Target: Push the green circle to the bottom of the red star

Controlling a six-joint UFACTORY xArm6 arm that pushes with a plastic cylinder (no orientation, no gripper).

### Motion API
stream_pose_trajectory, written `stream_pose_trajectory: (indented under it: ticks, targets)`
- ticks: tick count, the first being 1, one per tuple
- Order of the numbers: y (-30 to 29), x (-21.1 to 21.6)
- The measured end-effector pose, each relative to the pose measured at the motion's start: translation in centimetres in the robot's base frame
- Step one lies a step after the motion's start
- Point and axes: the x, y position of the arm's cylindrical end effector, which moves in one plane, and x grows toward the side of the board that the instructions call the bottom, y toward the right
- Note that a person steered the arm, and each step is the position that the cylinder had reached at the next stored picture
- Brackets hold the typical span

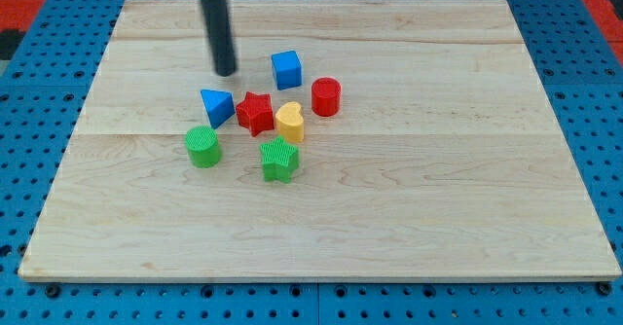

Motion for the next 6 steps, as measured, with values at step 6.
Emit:
stream_pose_trajectory:
  ticks: [6]
  targets:
    - [8.3, 22.0]
